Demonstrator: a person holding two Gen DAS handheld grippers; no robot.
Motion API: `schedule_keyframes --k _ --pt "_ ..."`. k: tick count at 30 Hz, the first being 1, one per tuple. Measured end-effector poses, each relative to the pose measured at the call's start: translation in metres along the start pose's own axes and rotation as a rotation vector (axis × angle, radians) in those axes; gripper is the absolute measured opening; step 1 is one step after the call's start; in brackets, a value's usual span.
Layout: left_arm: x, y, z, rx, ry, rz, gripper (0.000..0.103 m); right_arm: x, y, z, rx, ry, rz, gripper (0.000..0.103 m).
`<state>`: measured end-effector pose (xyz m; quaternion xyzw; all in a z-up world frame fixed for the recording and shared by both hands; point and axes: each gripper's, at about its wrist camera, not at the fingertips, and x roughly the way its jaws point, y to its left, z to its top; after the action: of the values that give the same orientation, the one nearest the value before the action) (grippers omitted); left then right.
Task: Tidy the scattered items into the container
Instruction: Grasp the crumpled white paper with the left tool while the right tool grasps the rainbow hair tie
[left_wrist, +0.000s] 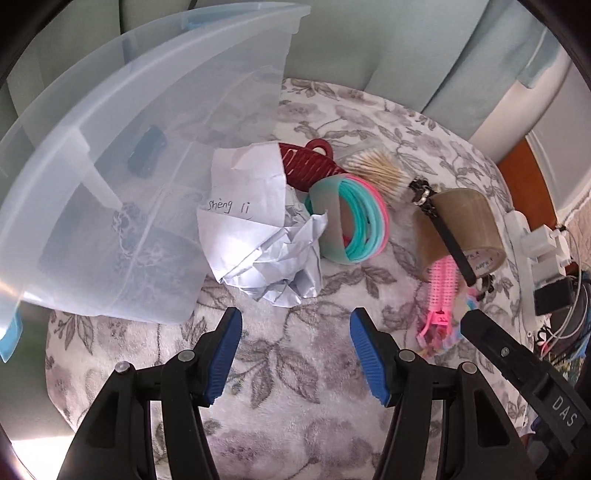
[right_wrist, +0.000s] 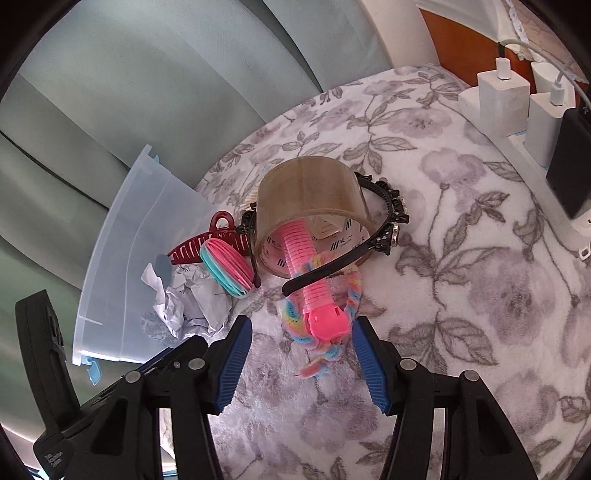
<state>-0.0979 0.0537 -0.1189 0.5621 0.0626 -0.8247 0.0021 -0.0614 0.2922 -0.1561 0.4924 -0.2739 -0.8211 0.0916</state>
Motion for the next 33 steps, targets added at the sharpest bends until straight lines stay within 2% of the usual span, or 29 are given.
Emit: schedule_keyframes --k 3,6,7,8,11,16,24,33 --pt "0.007 0.004 0.002 -0.036 -0.008 0.036 0.062 0.008 0.002 0.001 -0.009 0.008 -0.003 0.051" --pt "0.009 0.003 0.005 -0.063 -0.041 0.022 0.062 0.014 0.002 0.002 -0.012 0.014 -0.009 0.044" --pt "0.011 0.002 0.007 -0.065 -0.047 0.032 0.062 0.016 0.002 0.002 -0.011 0.012 -0.011 0.039" --pt "0.015 0.001 0.008 -0.058 -0.048 0.049 0.062 0.017 0.001 0.003 -0.009 0.011 -0.014 0.032" --pt "0.022 -0.004 0.011 -0.049 -0.069 0.109 0.062 0.018 -0.003 0.005 0.003 0.006 -0.012 0.024" --pt "0.031 -0.01 0.016 -0.027 -0.085 0.151 0.062 0.012 -0.006 0.006 0.007 -0.011 0.006 0.014" --pt "0.03 -0.012 0.016 0.017 -0.134 0.145 0.037 -0.002 -0.002 0.006 -0.006 -0.038 0.019 0.01" --pt "0.008 -0.006 0.007 0.03 -0.163 0.099 0.032 -0.026 0.004 0.001 -0.023 -0.066 0.037 0.009"
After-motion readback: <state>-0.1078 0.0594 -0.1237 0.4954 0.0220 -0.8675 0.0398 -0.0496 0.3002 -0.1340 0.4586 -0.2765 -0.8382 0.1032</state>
